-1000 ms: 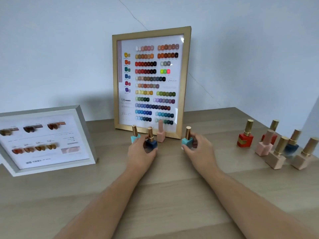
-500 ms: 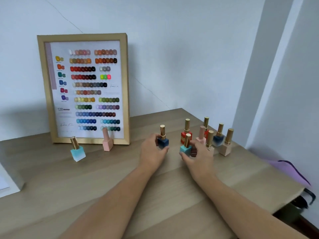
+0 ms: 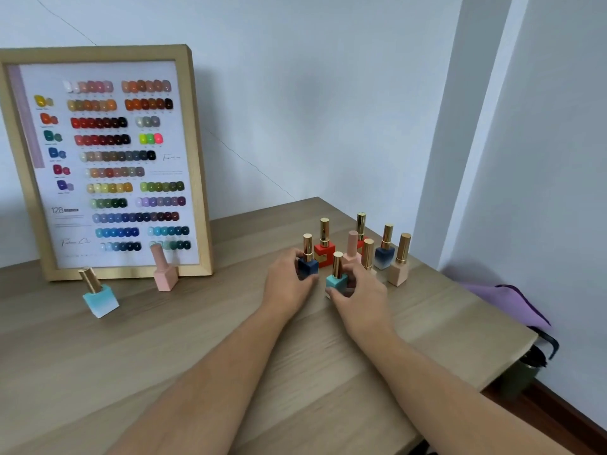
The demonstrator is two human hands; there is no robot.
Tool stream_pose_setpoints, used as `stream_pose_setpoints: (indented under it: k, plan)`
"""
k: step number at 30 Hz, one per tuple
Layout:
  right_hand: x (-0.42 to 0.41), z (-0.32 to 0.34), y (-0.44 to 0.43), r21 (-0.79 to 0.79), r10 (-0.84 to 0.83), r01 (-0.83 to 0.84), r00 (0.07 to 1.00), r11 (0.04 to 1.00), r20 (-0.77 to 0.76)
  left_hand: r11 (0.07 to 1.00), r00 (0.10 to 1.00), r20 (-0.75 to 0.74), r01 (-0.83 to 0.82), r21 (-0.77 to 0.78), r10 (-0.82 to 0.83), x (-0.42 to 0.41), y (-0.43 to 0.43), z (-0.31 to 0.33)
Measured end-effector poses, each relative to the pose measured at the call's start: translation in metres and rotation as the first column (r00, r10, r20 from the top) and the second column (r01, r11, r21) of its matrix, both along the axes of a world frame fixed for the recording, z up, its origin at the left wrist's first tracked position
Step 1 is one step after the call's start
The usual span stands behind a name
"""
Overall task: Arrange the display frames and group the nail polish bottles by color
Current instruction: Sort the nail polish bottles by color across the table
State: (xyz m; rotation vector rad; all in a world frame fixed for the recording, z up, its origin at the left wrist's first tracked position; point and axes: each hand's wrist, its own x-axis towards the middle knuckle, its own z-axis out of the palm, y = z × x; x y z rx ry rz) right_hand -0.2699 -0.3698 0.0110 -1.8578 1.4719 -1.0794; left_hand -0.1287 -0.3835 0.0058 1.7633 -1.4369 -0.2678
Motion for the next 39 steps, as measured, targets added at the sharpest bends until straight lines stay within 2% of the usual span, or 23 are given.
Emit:
stream_pose_setpoints:
  k: [5, 9, 12, 16, 22, 27, 31, 34, 36, 39]
  plan:
    - [0.000, 0.000, 0.003, -0.021, 0.008, -0.007, 1.000, 1.000, 0.003, 1.000, 1.000, -0.003, -0.018, 0.024, 0.018, -0.001, 0.003, 0.001]
    - [-0.004, 0.003, 0.012, -0.184, -0.030, 0.052, 0.992, 0.982, 0.120, 0.995, 0.996, -0.020, -0.087, 0.038, 0.088, 0.003, 0.017, 0.000]
    - [-0.005, 0.006, 0.021, -0.311, 0.017, 0.036, 0.986, 0.950, 0.166, 0.992, 0.992, 0.034, -0.119, -0.041, 0.120, 0.020, 0.039, 0.001]
    - [0.014, 0.012, 0.033, -0.410, 0.181, -0.133, 0.980, 0.902, 0.080, 0.966, 0.981, 0.029, -0.185, -0.182, 0.193, 0.059, 0.072, 0.012]
    - [0.084, 0.012, 0.048, -0.324, 0.415, -0.381, 0.909, 0.866, 0.038, 0.918, 0.937, 0.038, -0.331, -0.220, 0.348, 0.115, 0.125, 0.014]
    - [0.146, -0.002, 0.058, -0.256, 0.536, -0.513, 0.844, 0.819, 0.025, 0.860, 0.881, -0.013, -0.464, -0.212, 0.473, 0.158, 0.163, 0.007]
    - [0.183, -0.008, 0.054, -0.214, 0.562, -0.542, 0.826, 0.813, 0.039, 0.816, 0.831, -0.026, -0.550, -0.177, 0.555, 0.193, 0.178, 0.002]
    - [0.204, -0.009, 0.047, -0.189, 0.556, -0.541, 0.831, 0.820, 0.035, 0.796, 0.804, -0.098, -0.594, -0.113, 0.586, 0.213, 0.180, -0.002]
    - [0.218, -0.008, 0.041, -0.197, 0.544, -0.529, 0.839, 0.825, 0.024, 0.802, 0.800, -0.148, -0.594, -0.065, 0.581, 0.225, 0.177, -0.004]
    - [0.237, -0.007, 0.035, -0.218, 0.512, -0.501, 0.859, 0.838, -0.008, 0.829, 0.825, -0.131, -0.557, -0.035, 0.549, 0.237, 0.170, -0.006]
